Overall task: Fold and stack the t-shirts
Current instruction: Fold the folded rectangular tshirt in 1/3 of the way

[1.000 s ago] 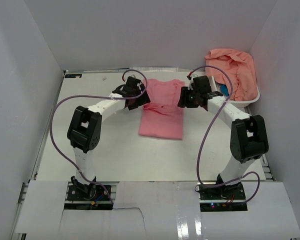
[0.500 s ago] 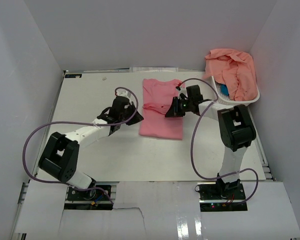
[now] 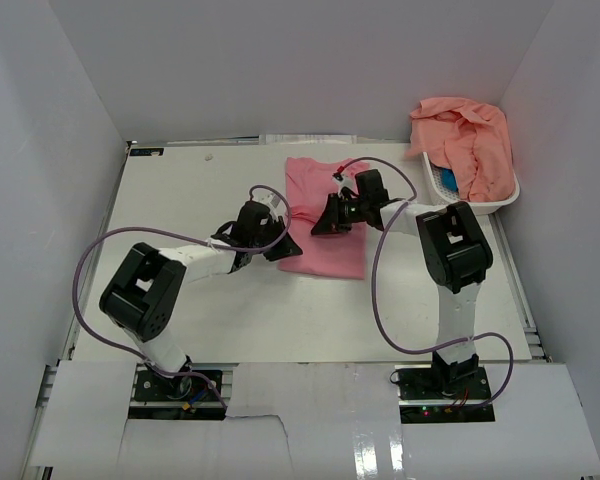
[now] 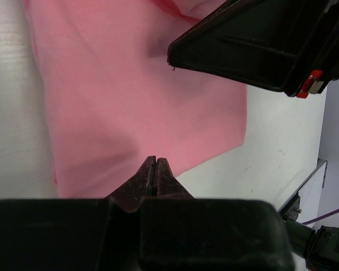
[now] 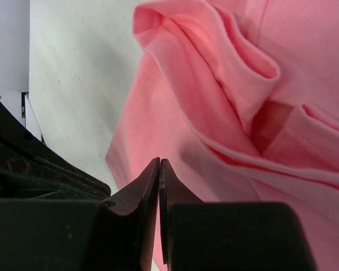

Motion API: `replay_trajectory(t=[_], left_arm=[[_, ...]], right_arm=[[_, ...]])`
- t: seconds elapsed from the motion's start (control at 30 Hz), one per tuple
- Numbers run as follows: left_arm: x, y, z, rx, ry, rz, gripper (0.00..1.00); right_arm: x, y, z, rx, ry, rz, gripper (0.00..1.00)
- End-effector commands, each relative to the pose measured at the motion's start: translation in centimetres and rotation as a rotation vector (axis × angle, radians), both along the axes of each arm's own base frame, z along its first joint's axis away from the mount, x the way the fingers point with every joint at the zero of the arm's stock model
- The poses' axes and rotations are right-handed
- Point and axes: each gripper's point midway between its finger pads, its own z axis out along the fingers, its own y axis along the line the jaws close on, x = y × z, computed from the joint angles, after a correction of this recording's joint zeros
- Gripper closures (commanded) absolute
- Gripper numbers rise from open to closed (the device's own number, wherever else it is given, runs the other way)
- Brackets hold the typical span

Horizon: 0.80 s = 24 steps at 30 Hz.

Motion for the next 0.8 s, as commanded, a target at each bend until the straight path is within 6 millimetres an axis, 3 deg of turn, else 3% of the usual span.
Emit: replay_trajectory(t=[0.0, 0.13, 0.33, 0.5, 0.77], left_arm=[[1.2, -1.9, 2.0, -0.051, -0.062, -0.040, 1.00], [1.9, -2.2, 0.3, -0.043, -0.065, -0.032, 1.00], [1.3, -1.7, -3.7, -0.003, 0.008, -0.013, 1.00], [-0.2, 0.6, -6.4, 0.065, 0.053, 0.053, 1.00], [-1.8, 1.6, -7.9, 0.090, 0.093, 0.056, 1.00]], right_arm=[[0.8, 1.3, 1.0, 0.040, -0.048, 0.016, 0.92], [0.7, 2.2, 1.0, 0.051, -0.065, 0.036, 0.92], [1.5, 3.1, 0.7, 0.025, -0.083, 0.039, 0.92], [3.6, 3.0, 0.1, -0.039, -0.109, -0.004, 0.92], [7.3, 2.5, -2.3, -0.148, -0.118, -0.060, 0.92]])
